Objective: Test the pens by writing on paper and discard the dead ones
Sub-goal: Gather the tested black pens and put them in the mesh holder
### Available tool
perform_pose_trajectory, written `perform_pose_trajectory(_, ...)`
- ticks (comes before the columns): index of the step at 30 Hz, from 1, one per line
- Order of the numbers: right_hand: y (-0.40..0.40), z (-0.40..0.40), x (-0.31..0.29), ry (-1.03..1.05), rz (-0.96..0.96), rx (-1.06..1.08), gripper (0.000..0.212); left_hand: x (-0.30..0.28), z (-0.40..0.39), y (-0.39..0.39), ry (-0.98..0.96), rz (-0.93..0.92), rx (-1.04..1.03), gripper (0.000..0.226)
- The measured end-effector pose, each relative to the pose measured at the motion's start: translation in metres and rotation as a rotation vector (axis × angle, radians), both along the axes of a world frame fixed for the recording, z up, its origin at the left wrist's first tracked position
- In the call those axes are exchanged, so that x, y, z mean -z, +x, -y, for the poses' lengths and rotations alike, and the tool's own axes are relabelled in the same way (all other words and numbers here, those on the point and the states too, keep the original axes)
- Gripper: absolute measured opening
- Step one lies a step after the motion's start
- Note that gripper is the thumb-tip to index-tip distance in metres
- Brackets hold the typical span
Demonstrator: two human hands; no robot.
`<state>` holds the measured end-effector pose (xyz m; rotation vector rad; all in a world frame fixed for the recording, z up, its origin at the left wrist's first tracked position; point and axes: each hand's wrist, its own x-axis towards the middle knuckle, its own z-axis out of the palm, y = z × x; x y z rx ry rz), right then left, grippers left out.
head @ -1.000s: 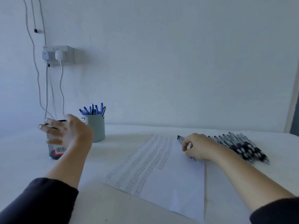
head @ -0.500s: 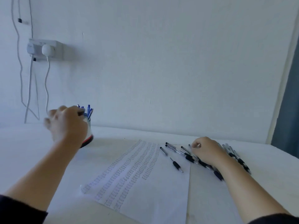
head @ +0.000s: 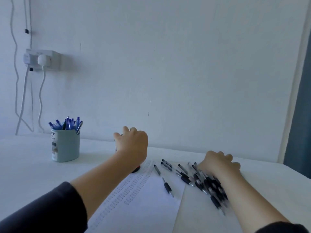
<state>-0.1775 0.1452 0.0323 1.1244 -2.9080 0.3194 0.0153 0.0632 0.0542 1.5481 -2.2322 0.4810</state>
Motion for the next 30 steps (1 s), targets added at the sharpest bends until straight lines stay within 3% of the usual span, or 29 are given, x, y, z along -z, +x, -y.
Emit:
perform_pose_trajectory(3,-0.017,-0.007,-0.003,0.013,0.075,0.115,0.052,-0.006,-0.014,-0.021,-0.019,0.044,0.035,0.03)
perform_pose_trajectory(8,-0.034,-0.009,0.003,0.023,0.281,0.2,0.09,0.004,-0.026,-0.07,0.526,0.097,0.179,0.06)
perform_pose_trajectory(17,-0.091,0.016,0.031,-0.018,0.427,0.153,0.125,0.026,-0.035,-0.126,0.633,0.24,0.154,0.085)
perform_pose_trajectory(19,-0.064,-0.005,0.01,-0.009,0.432,0.104,0.111,0.026,-0.034,-0.129,0.644,0.219,0.168,0.077)
perform_pose_trajectory(21,-0.042,-0.022,-0.006,0.024,0.392,0.029,0.075,0.026,-0.029,-0.128,0.681,0.182,0.201,0.07)
perform_pose_trajectory(23,-0.035,-0.027,-0.012,0.053,0.367,-0.048,0.056,0.025,-0.027,-0.125,0.709,0.163,0.21,0.071)
perform_pose_trajectory(27,-0.031,-0.025,-0.016,0.097,0.379,-0.149,0.055,0.024,-0.035,-0.126,0.716,0.138,0.201,0.079)
perform_pose_trajectory(30,-0.035,-0.023,-0.015,0.071,0.392,-0.177,0.053,0.023,-0.038,-0.129,0.763,0.119,0.234,0.068)
